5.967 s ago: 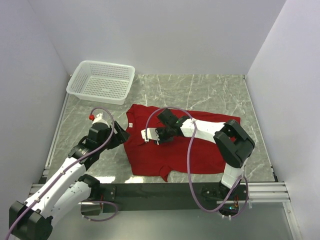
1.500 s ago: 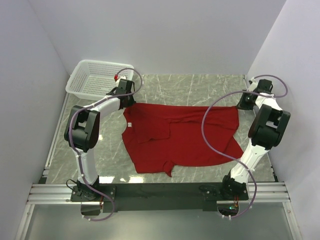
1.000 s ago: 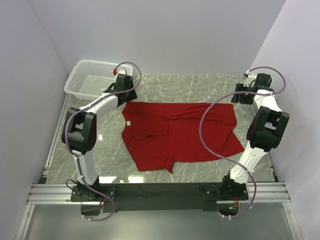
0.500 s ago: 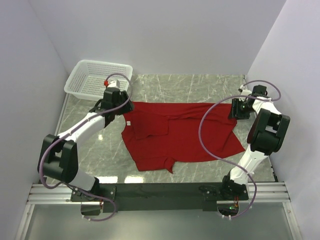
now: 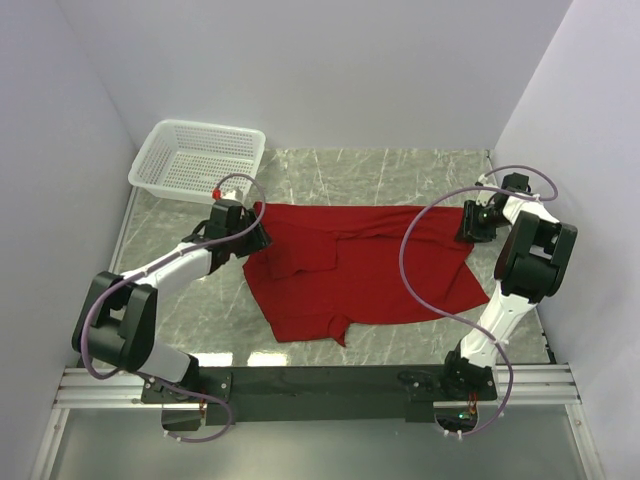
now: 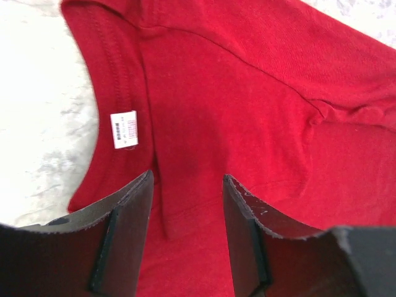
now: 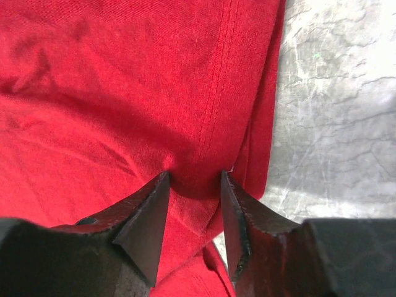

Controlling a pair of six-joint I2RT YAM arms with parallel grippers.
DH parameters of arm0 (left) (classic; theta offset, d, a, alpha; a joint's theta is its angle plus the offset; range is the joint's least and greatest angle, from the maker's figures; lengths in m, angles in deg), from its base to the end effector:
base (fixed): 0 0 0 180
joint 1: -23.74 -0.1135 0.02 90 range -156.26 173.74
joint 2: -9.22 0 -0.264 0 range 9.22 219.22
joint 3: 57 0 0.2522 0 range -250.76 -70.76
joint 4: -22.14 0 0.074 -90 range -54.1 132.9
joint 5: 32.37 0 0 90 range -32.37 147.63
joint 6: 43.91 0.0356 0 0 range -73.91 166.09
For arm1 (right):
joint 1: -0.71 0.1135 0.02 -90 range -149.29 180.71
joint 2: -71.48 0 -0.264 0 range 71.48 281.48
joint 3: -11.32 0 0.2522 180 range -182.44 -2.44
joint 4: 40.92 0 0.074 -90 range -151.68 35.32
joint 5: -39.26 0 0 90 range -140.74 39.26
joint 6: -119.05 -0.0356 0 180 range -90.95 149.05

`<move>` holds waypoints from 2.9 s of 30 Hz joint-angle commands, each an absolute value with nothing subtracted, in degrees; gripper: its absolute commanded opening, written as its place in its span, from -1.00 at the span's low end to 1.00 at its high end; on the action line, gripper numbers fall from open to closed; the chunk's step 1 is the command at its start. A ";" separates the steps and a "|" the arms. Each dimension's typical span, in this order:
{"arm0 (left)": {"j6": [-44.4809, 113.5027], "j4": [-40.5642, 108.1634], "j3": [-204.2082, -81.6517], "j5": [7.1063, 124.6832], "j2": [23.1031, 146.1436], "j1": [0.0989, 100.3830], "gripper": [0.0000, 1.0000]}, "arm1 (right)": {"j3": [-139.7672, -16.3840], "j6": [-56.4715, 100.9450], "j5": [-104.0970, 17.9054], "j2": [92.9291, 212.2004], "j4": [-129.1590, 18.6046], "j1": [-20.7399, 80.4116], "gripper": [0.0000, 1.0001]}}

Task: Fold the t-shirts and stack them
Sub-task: Fold the tshirt

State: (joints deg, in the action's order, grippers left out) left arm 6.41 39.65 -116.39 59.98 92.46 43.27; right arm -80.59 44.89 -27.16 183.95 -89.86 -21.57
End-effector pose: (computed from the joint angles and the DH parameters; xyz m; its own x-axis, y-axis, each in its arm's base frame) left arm 0.2840 -0.1023 0.2013 -0.7111 -0.4247 -0.5604 -0.1182 0.8579 -0.5001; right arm 0.3703 -0.1363 0.1690 -0.8933 0.0957 -0.4392 -0.0270 0.9639 0.2649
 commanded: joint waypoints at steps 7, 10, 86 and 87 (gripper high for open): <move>4.96 36.78 -120.32 60.36 99.12 43.87 0.08 | -82.16 44.25 -25.69 184.25 -90.45 -21.88 -0.17; 5.13 36.69 -122.96 60.45 102.72 43.87 0.06 | -82.42 44.26 -25.43 184.42 -90.45 -21.88 -0.21; -9.71 47.85 -94.87 67.91 63.63 42.37 0.31 | -62.30 68.51 -26.13 165.09 -101.62 -31.72 0.07; -10.68 48.38 -93.97 68.53 63.19 42.37 0.26 | -62.12 68.51 -25.95 165.09 -101.44 -31.81 0.07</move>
